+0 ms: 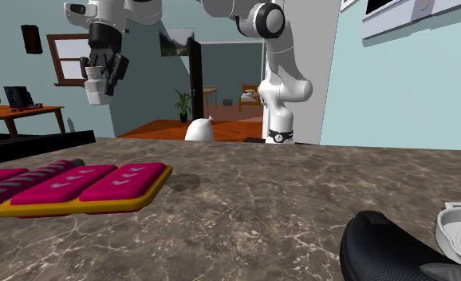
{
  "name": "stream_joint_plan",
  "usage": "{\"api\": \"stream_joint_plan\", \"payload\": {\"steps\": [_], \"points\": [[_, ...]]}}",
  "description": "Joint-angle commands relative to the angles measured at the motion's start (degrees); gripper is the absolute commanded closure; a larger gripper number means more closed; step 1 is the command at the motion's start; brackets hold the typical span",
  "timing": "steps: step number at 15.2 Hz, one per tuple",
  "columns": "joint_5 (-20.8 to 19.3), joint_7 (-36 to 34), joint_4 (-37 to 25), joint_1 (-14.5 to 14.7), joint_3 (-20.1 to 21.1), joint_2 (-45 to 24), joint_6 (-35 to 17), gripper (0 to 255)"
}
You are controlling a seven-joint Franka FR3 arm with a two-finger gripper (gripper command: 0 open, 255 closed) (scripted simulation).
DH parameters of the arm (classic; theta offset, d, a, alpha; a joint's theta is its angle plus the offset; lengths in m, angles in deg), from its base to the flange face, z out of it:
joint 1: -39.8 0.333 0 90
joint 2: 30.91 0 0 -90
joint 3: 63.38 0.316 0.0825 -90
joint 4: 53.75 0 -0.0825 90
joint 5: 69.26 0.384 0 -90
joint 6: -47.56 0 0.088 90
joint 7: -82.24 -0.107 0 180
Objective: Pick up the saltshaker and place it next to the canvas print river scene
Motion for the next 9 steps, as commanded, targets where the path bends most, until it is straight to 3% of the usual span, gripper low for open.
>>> {"api": "stream_joint_plan", "payload": {"steps": [1,9], "points": [[0.26,0.62,1.38,0.08,0.08,-0.03,-1.32,255],[1.59,2.78,6.27,0.48,0.66,-0.82,-6.55,255]]}}
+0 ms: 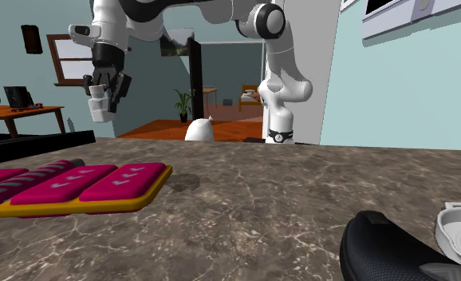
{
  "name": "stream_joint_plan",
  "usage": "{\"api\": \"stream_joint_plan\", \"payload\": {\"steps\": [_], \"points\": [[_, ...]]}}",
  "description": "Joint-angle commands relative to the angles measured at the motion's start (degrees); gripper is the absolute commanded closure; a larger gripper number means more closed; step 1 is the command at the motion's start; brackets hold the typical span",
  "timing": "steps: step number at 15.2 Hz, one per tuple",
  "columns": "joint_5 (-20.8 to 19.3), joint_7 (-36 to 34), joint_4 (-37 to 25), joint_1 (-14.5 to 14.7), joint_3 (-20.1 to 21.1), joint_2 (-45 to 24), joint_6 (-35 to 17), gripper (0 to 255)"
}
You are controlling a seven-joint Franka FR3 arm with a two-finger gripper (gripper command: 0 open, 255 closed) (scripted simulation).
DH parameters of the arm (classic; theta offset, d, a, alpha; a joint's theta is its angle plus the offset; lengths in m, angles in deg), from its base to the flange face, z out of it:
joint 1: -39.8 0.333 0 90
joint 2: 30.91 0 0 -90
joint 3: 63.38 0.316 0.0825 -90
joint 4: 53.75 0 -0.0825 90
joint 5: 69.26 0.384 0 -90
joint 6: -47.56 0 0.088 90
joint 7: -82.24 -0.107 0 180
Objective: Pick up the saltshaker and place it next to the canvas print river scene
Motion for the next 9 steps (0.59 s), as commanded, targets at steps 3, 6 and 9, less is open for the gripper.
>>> {"api": "stream_joint_plan", "payload": {"steps": [3,6,9], "points": [[0.84,1.20,2.30,0.10,0.37,-0.56,-2.63,255],[1.55,2.07,3.67,0.08,0.69,-1.16,-4.41,255],[2.32,2.97,4.89,0.00,1.06,-1.86,-6.14,255]]}}
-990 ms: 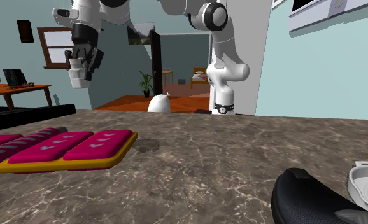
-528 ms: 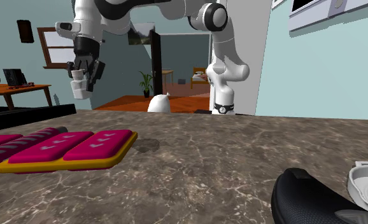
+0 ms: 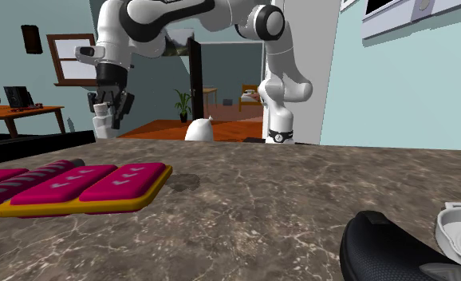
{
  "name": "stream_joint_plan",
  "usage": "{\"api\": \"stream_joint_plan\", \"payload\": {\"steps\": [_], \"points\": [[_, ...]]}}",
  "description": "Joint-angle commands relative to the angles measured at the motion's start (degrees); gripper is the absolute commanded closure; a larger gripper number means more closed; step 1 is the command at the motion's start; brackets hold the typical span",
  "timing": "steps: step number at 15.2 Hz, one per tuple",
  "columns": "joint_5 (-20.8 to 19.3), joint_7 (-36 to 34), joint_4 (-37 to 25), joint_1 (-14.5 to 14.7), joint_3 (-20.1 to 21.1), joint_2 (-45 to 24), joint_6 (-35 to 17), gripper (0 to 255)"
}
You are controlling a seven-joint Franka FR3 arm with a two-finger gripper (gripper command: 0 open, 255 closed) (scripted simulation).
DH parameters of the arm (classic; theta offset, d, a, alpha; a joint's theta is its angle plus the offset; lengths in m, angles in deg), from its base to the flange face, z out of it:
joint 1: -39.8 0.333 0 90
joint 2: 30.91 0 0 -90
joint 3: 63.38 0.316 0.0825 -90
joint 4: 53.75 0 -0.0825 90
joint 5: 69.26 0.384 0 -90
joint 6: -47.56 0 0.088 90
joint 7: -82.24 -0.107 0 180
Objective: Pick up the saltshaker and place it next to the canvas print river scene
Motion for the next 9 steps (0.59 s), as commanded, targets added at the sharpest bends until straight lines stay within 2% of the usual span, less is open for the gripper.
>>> {"api": "stream_joint_plan", "payload": {"steps": [1,9], "points": [[0.58,0.57,0.69,-0.04,0.30,-0.62,-1.21,255],[2.94,3.09,3.14,-0.52,1.52,-2.99,-5.49,255]]}}
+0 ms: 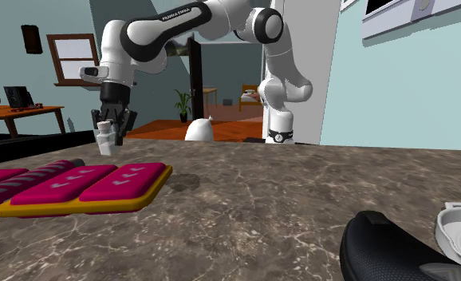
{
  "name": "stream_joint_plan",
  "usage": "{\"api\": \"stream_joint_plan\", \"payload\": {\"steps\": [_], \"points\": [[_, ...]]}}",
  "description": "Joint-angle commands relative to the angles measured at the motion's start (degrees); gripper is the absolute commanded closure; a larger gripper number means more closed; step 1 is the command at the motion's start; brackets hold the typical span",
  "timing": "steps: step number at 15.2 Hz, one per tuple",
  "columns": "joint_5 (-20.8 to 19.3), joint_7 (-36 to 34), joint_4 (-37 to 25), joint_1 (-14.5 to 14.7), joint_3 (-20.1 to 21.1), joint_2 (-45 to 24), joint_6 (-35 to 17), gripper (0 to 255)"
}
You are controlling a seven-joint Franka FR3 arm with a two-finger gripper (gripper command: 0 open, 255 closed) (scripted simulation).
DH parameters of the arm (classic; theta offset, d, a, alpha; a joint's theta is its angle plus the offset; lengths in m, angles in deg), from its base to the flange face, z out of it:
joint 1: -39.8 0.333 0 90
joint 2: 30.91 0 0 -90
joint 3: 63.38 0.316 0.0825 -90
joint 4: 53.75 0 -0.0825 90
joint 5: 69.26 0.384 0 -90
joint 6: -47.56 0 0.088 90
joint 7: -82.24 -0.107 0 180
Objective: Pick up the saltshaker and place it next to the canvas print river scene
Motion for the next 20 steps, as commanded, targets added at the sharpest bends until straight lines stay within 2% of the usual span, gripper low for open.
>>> {"api": "stream_joint_plan", "payload": {"steps": [1,8,15,16,20], "points": [[0.55,0.46,0.32,-0.08,0.33,-0.67,-0.92,255],[2.75,2.66,1.55,-0.75,1.60,-3.13,-4.19,255],[2.75,2.66,1.55,-0.75,1.60,-3.13,-4.19,255],[2.75,2.66,1.55,-0.75,1.60,-3.13,-4.19,0],[2.75,2.66,1.55,-0.75,1.60,-3.13,-4.20,0]]}}
